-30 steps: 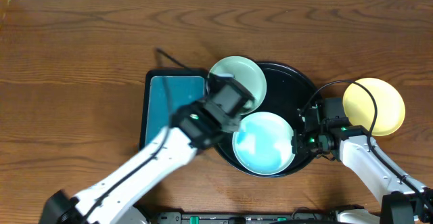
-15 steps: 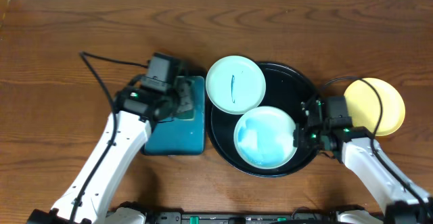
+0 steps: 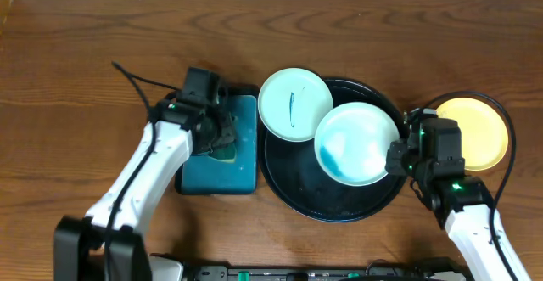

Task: Clean dirty plates on tray and stack at the side
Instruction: 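Return the sponge with left gripper into the blue water tray, then lift the pale green plate with right gripper and carry it right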

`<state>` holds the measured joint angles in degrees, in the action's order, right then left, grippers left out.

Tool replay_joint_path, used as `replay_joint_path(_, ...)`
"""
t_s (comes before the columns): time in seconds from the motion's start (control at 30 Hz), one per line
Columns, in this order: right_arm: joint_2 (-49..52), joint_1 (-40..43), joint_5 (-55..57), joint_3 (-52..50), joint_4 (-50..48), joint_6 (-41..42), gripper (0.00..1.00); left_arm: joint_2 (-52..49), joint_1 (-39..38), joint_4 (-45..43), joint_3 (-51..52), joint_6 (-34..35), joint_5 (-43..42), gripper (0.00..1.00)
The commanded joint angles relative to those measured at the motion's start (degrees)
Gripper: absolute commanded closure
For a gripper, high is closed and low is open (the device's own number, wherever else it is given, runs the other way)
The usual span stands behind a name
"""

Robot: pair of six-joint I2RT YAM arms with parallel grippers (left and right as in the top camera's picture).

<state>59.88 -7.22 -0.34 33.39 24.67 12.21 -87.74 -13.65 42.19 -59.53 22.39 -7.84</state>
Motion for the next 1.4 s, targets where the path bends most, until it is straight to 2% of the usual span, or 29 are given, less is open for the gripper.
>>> replay_joint_path(0.0, -1.77, -1.75, 7.58, 1.46, -0.04, -1.16, 0.99, -3.98, 0.26, -0.46, 0.46, -1.66, -0.55, 0.93)
replay_joint_path(0.27, -2.12, -4.59, 14.58, 3.76, 3.89, -1.09, 0.99, -10.05, 0.24, -1.07, 0.44, -2.05, -0.55, 0.92)
replay_joint_path(0.5, -2.12, -4.9, 23.15, 9.11, 8.81, -1.14, 0.99, -10.32, 0.24, -3.34, 0.44, -2.32, -0.48, 0.92)
replay_joint_path(0.6, -2.12, -4.9, 26.82, 10.16, 8.7, -1.42, 0.99, -10.32, 0.24, -5.27, 0.44, -4.46, -0.42, 0.92)
replay_joint_path(0.73, -2.12, -5.95, 30.84, 10.49, 7.26, -5.49, 0.99, -10.32, 0.24, -6.1, 0.44, -4.79, 2.36, 0.92)
replay_joint_path(1.03, -1.73, -13.4, 33.44, 10.49, -1.77, -20.22, 0.99, -10.32, 0.24, -5.68, 0.44, -4.79, 2.49, 0.92)
replay_joint_path(1.27, 1.84, -19.08, 33.59, 10.49, -3.32, -31.39, 0.99, -10.32, 0.24, -5.66, 0.44, -4.79, 2.49, 0.92)
replay_joint_path(1.37, 4.09, -21.4, 38.27, 10.49, -4.63, -34.91, 0.99, -10.32, 0.24, -5.64, 0.44, -4.79, 2.49, 0.92)
